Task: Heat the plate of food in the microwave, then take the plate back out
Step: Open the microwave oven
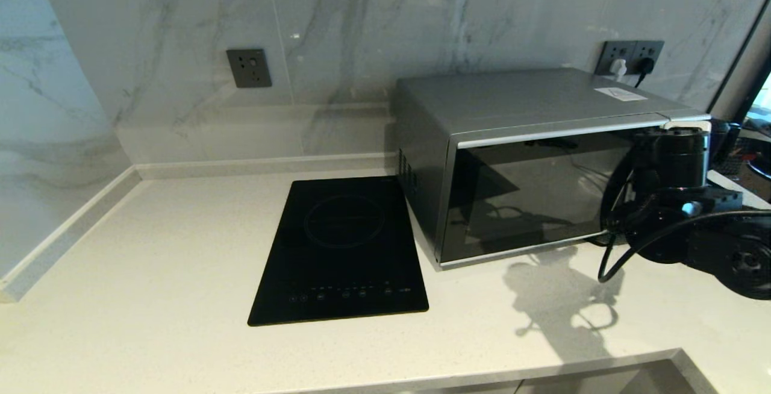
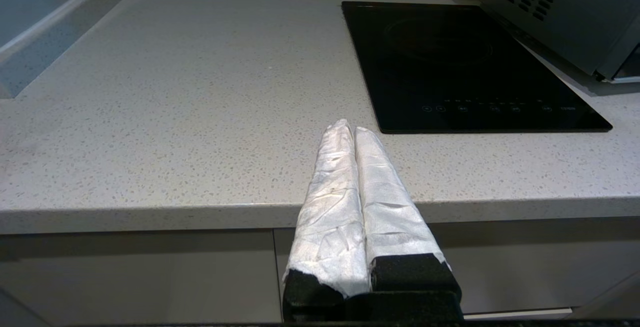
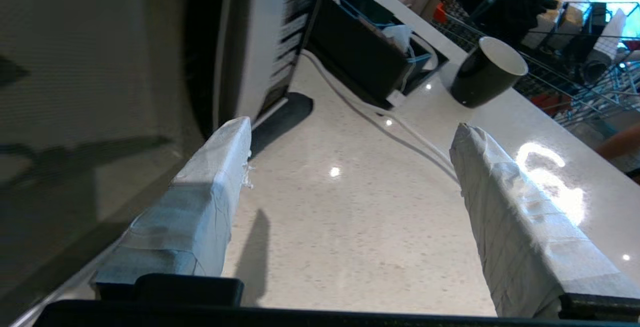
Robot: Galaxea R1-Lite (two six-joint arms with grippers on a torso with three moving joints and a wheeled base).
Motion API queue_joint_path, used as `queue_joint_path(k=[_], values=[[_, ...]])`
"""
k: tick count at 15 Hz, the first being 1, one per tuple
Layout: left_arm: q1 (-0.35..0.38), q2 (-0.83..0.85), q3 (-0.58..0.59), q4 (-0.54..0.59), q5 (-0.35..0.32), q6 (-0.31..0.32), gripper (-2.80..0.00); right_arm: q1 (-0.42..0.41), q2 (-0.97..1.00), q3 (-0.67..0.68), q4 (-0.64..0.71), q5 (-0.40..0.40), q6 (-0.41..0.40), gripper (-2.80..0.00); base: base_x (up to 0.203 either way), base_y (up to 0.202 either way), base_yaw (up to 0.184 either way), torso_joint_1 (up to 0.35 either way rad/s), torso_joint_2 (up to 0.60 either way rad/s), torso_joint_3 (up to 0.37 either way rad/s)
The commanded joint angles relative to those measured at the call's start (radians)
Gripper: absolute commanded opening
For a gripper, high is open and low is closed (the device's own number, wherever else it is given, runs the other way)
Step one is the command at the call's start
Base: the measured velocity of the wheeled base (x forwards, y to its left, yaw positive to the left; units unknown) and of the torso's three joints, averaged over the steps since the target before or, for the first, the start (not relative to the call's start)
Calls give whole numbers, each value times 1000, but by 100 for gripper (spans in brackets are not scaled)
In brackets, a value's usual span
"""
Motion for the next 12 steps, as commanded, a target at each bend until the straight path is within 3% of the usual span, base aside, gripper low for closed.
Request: queue_joint_path(k=[1, 12], values=[[0, 1, 0, 0, 0, -2, -280, 17, 79, -13, -20, -18, 0, 0, 0, 0, 0, 0, 0, 0], [0, 1, 0, 0, 0, -1, -280, -52, 190, -109, -20, -39, -4, 0, 0, 0, 0, 0, 0, 0]])
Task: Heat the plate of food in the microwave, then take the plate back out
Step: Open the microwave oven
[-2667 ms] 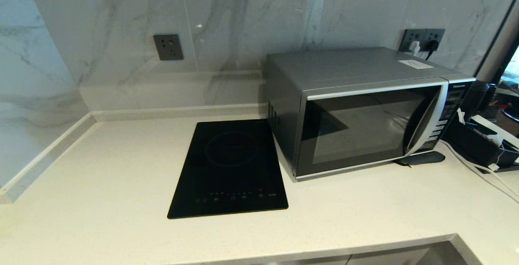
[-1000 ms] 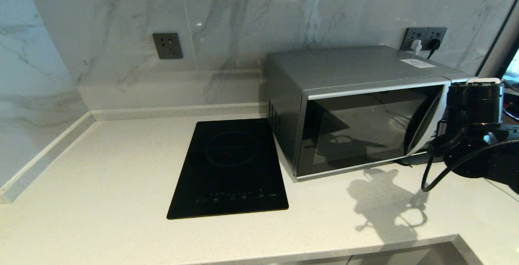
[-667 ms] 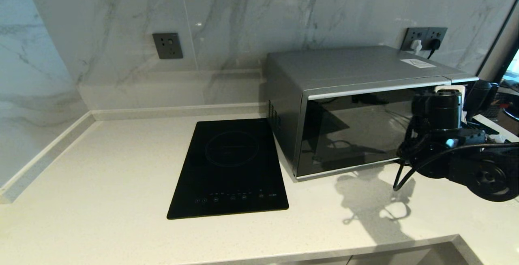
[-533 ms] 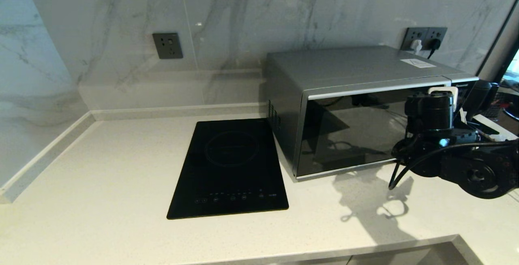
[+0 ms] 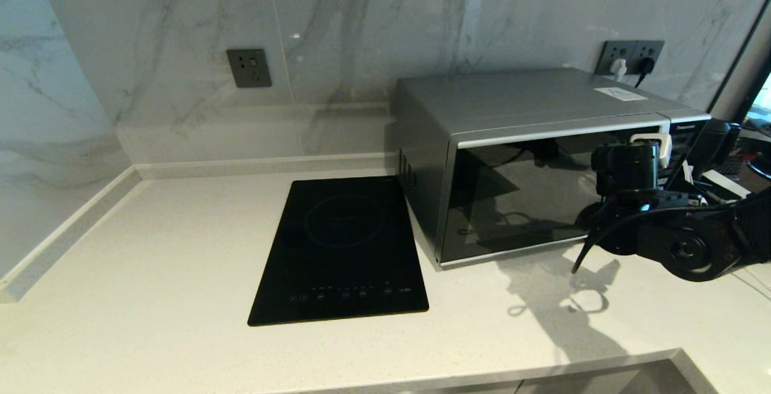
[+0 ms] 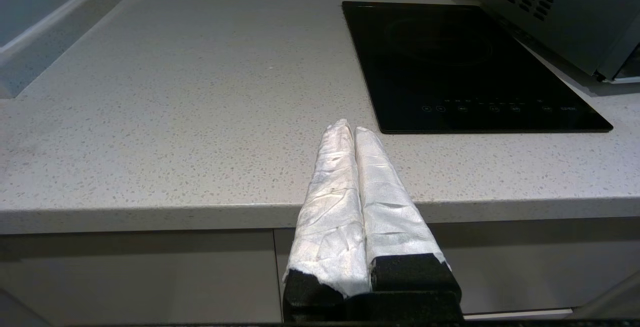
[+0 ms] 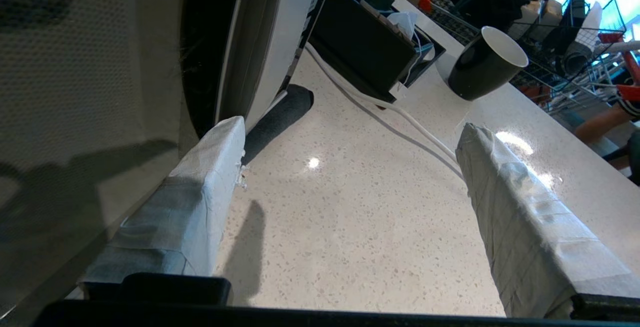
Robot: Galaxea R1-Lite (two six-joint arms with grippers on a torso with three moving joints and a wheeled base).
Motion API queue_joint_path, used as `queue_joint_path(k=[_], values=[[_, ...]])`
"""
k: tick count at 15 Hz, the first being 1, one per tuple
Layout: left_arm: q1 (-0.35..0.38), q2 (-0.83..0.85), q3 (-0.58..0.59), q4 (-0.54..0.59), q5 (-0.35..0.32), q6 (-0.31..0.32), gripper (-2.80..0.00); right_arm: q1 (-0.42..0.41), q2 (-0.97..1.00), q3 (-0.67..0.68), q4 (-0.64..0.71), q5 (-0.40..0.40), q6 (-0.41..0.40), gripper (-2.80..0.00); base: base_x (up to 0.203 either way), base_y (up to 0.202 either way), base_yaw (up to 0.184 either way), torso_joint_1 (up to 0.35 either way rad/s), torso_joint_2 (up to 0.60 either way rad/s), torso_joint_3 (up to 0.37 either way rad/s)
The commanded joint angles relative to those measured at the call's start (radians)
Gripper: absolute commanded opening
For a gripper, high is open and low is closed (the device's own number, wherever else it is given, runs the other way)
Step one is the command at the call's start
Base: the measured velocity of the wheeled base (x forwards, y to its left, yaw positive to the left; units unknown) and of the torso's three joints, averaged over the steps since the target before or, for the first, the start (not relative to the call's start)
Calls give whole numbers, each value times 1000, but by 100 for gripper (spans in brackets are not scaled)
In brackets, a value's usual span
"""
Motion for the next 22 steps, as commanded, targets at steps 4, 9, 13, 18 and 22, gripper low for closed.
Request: queue_joint_path(k=[4, 9, 13, 18, 22], values=[[0, 1, 0, 0, 0, 0, -280, -58, 94, -75, -3, -1, 2, 0, 0, 0, 0, 0, 0, 0], [0, 1, 0, 0, 0, 0, -280, -97, 144, -132, -3, 6, -1, 0, 0, 0, 0, 0, 0, 0], [0, 1, 0, 0, 0, 0, -280, -114, 173, -157, -3, 22, -1, 0, 0, 0, 0, 0, 0, 0], [0, 1, 0, 0, 0, -1, -280, -133, 200, -187, -5, 24, -1, -280, 0, 0, 0, 0, 0, 0], [0, 1, 0, 0, 0, 0, -280, -133, 198, -188, -5, 27, 2, -280, 0, 0, 0, 0, 0, 0]])
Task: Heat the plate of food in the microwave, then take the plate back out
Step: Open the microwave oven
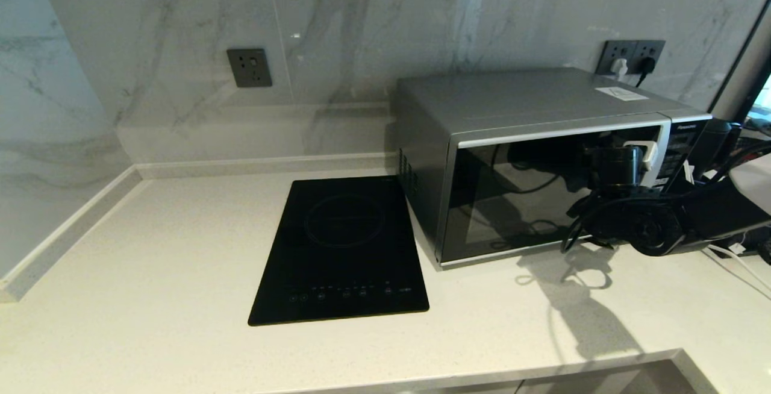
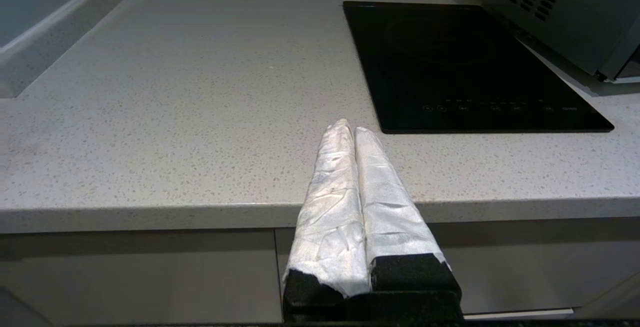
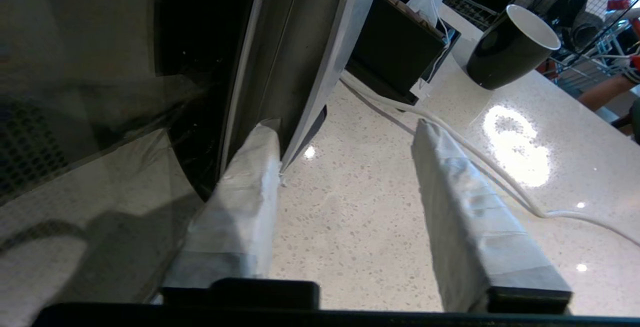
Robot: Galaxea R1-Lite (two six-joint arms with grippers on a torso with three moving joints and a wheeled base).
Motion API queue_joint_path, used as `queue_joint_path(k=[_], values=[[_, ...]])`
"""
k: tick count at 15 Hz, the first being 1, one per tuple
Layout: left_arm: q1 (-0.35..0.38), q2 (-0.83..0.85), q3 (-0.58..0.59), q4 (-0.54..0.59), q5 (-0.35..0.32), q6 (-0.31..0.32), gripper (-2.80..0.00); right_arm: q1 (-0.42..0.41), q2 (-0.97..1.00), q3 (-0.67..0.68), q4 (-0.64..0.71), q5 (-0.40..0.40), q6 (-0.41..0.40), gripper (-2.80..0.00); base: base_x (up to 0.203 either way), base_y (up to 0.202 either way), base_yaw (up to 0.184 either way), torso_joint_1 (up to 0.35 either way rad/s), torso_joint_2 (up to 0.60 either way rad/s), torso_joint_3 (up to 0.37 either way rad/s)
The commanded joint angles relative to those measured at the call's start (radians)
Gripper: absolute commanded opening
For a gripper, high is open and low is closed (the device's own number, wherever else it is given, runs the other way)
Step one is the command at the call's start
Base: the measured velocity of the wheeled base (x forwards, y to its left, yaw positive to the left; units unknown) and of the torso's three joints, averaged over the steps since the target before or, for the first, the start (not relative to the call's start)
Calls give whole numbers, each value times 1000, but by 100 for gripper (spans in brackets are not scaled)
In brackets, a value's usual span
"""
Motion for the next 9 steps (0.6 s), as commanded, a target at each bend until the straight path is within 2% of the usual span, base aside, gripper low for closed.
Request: queue_joint_path(k=[1, 6, 9], values=[[0, 1, 0, 0, 1, -1, -280, -1, 0, 2, -2, -7, 1, -280, 0, 0, 0, 0, 0, 0], [0, 1, 0, 0, 1, -1, -280, -1, -2, 23, -7, 3, 6, -280, 0, 0, 0, 0, 0, 0], [0, 1, 0, 0, 1, -2, -280, 0, -2, 78, -73, 1, 4, -280, 0, 0, 0, 0, 0, 0]])
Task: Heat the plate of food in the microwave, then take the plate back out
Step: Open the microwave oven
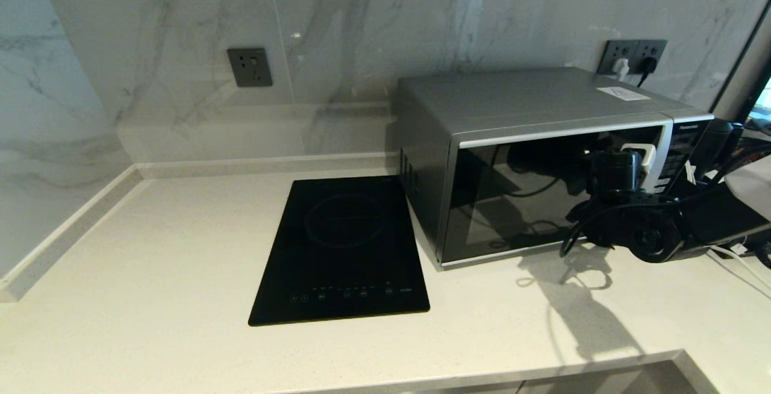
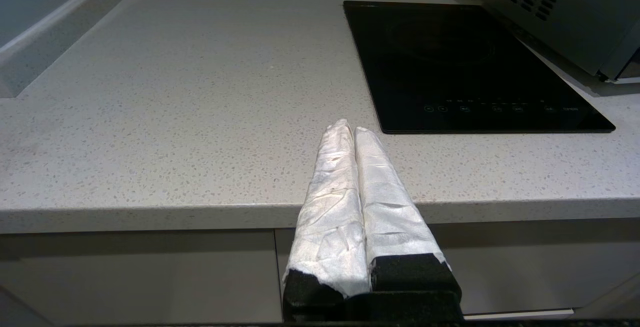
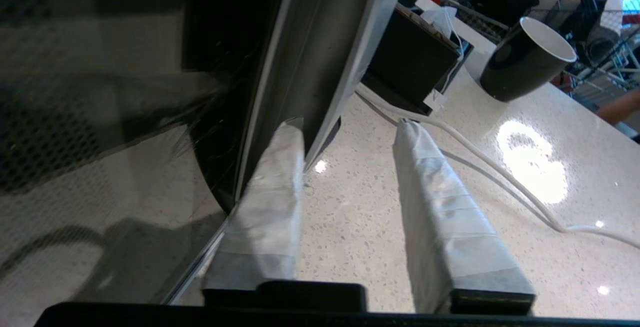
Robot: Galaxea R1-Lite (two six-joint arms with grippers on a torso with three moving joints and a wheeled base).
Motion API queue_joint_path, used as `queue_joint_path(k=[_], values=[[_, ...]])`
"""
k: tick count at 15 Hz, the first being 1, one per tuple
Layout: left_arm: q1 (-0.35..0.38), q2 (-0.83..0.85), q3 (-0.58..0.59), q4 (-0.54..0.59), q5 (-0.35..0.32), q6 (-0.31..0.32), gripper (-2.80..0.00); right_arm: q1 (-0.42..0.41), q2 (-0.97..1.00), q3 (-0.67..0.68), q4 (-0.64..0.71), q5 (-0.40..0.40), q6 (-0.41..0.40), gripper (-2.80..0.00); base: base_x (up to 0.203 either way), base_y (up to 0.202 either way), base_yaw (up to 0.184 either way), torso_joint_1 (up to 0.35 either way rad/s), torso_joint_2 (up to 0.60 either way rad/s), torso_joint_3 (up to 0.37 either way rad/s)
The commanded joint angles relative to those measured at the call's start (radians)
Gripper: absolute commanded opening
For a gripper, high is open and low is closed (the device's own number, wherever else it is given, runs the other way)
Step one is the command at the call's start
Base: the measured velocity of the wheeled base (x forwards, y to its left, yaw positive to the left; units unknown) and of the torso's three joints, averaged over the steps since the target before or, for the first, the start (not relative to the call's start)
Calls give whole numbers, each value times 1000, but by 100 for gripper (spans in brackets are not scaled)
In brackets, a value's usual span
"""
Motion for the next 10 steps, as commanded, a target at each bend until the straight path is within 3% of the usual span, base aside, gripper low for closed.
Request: queue_joint_path(k=[1, 10], values=[[0, 1, 0, 0, 0, 0, -280, 2, -5, 61, -40, -10, 2, -280, 0, 0, 0, 0, 0, 0], [0, 1, 0, 0, 0, -1, -280, 2, -8, 265, -235, -10, -1, -280, 0, 0, 0, 0, 0, 0]])
